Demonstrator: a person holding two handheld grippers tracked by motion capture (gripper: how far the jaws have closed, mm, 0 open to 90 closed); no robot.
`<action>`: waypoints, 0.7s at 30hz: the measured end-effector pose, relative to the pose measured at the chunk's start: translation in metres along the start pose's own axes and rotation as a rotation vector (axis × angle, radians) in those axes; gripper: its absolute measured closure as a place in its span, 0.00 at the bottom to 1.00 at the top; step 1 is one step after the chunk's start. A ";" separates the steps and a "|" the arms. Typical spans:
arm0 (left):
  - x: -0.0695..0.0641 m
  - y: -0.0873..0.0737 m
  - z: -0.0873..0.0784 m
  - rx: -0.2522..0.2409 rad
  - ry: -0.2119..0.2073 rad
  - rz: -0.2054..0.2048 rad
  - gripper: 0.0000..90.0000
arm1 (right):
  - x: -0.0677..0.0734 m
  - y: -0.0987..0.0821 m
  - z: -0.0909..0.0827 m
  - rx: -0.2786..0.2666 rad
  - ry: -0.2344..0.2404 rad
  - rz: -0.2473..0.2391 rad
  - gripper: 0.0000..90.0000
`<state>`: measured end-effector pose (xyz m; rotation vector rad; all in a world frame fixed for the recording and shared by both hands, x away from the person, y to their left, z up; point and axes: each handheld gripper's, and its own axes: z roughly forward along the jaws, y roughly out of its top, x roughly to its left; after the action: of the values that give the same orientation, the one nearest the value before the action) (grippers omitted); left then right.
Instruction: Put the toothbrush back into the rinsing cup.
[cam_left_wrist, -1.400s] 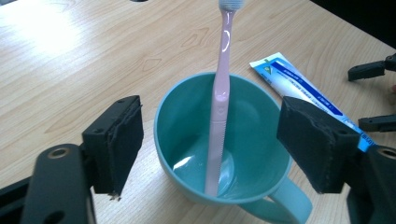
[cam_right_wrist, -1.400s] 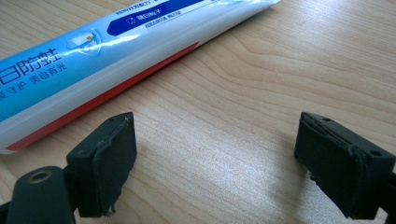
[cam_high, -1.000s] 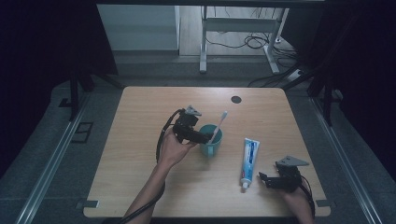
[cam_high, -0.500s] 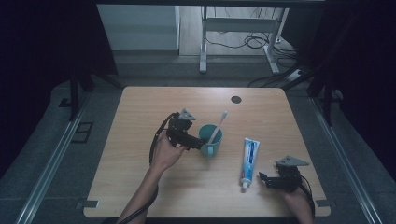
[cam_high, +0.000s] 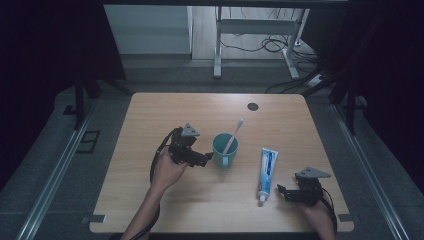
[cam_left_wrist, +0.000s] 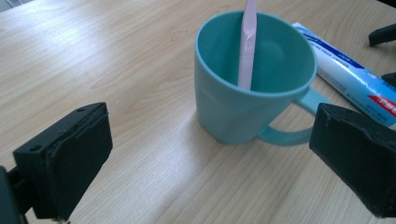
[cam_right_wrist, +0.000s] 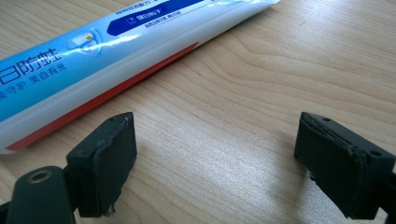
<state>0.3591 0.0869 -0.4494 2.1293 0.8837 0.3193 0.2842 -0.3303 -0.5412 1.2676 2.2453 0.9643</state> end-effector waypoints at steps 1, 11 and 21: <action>0.000 -0.002 0.000 -0.002 0.001 -0.001 0.00 | 0.000 0.000 0.000 -0.002 -0.001 -0.003 0.14; -0.002 -0.016 -0.007 0.023 0.026 0.034 0.00 | 0.000 0.000 0.000 0.000 0.000 -0.003 0.14; 0.003 -0.040 -0.015 0.020 0.032 -0.016 0.00 | 0.000 0.000 0.000 -0.002 -0.001 -0.004 0.14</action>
<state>0.3342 0.1155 -0.4701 2.1400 0.9252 0.3386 0.2845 -0.3304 -0.5413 1.2623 2.2447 0.9639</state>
